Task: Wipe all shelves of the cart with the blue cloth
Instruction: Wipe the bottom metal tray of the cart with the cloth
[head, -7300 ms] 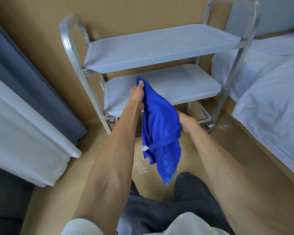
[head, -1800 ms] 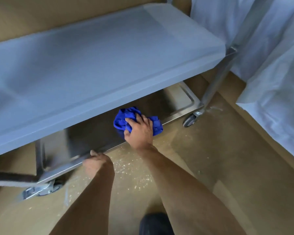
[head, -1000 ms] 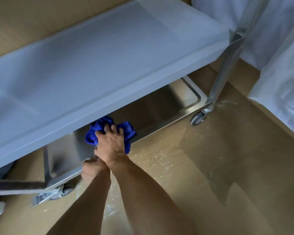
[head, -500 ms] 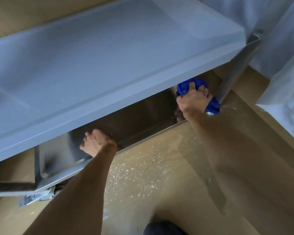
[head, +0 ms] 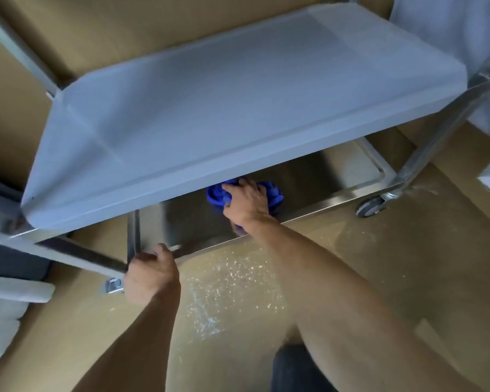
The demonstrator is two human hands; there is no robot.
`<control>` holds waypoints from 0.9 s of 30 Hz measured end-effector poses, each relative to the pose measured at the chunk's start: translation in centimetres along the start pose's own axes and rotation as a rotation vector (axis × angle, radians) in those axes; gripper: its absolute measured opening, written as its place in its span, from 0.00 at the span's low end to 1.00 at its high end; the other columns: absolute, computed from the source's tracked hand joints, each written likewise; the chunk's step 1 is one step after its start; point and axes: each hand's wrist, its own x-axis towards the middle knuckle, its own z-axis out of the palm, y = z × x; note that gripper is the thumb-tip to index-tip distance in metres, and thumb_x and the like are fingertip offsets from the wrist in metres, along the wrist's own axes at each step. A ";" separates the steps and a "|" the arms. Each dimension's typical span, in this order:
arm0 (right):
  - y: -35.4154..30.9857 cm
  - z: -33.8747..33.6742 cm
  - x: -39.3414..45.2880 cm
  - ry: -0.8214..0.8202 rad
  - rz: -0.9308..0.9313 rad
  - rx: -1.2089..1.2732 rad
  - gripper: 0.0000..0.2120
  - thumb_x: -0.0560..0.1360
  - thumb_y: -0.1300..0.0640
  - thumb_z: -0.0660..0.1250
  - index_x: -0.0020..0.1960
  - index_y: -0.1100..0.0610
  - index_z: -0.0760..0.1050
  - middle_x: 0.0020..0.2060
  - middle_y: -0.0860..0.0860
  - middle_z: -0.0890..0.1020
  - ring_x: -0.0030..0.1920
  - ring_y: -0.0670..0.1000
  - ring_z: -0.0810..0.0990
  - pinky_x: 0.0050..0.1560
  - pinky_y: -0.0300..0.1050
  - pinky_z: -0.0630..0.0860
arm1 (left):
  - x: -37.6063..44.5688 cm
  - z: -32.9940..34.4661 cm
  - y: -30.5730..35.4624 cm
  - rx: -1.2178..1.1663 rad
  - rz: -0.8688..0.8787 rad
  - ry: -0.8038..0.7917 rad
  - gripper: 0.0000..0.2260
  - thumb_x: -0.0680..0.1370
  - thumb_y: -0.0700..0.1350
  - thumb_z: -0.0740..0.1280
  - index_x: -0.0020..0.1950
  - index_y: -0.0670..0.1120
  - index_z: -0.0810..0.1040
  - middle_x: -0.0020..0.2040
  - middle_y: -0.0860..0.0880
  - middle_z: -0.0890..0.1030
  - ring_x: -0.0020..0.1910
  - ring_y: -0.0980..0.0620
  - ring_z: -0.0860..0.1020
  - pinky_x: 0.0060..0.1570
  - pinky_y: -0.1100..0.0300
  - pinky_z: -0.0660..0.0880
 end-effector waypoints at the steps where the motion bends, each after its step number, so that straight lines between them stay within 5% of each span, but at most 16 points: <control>1: 1.5 -0.7 -0.1 0.032 0.062 -0.015 0.24 0.72 0.49 0.66 0.67 0.43 0.72 0.63 0.52 0.74 0.64 0.57 0.70 0.66 0.54 0.64 | 0.6 -0.5 -1.1 -0.082 -0.093 0.051 0.20 0.76 0.56 0.62 0.54 0.40 0.77 0.49 0.36 0.79 0.48 0.37 0.78 0.51 0.47 0.75; 5: 9.3 -3.9 -0.9 0.194 0.423 -0.035 0.23 0.74 0.50 0.63 0.69 0.47 0.70 0.67 0.59 0.71 0.69 0.62 0.66 0.68 0.56 0.63 | 4.2 -2.7 -2.4 -0.264 -0.163 0.147 0.24 0.75 0.62 0.59 0.58 0.43 0.67 0.52 0.41 0.73 0.49 0.41 0.74 0.53 0.45 0.73; 9: 11.0 -5.3 -0.2 0.107 0.552 -0.059 0.23 0.77 0.48 0.57 0.72 0.49 0.65 0.70 0.62 0.66 0.71 0.64 0.62 0.71 0.60 0.60 | 7.3 -3.4 -2.8 -0.198 -0.110 0.100 0.18 0.80 0.59 0.55 0.52 0.43 0.67 0.46 0.40 0.77 0.46 0.39 0.78 0.50 0.48 0.72; 17: -11.9 6.3 -5.4 0.077 0.086 -0.016 0.25 0.70 0.49 0.58 0.64 0.51 0.76 0.62 0.61 0.76 0.62 0.63 0.72 0.63 0.58 0.66 | 8.0 -2.9 -3.5 -0.143 -0.079 0.046 0.15 0.81 0.57 0.57 0.49 0.45 0.63 0.47 0.39 0.79 0.47 0.37 0.77 0.46 0.49 0.69; 20: -18.6 10.8 -10.1 -0.101 -0.141 0.035 0.24 0.69 0.45 0.54 0.62 0.49 0.76 0.58 0.58 0.80 0.59 0.61 0.77 0.60 0.57 0.71 | 8.2 -3.6 -3.8 -0.131 -0.085 -0.006 0.15 0.80 0.57 0.57 0.49 0.45 0.63 0.49 0.38 0.78 0.49 0.37 0.77 0.48 0.49 0.70; 25: -16.2 10.9 -11.3 -0.043 -0.233 -0.014 0.25 0.71 0.46 0.57 0.67 0.48 0.74 0.64 0.55 0.77 0.66 0.58 0.72 0.68 0.55 0.64 | 8.6 -3.9 -4.1 -0.082 -0.052 -0.066 0.18 0.81 0.59 0.56 0.52 0.42 0.65 0.50 0.38 0.79 0.50 0.37 0.78 0.47 0.50 0.70; 27: -11.5 8.7 -11.4 0.056 -0.083 -0.035 0.26 0.73 0.48 0.56 0.70 0.50 0.73 0.67 0.57 0.75 0.68 0.60 0.70 0.71 0.58 0.63 | 8.6 -3.9 -4.0 -0.089 -0.066 -0.075 0.19 0.81 0.59 0.56 0.53 0.42 0.66 0.49 0.38 0.79 0.48 0.38 0.78 0.47 0.50 0.71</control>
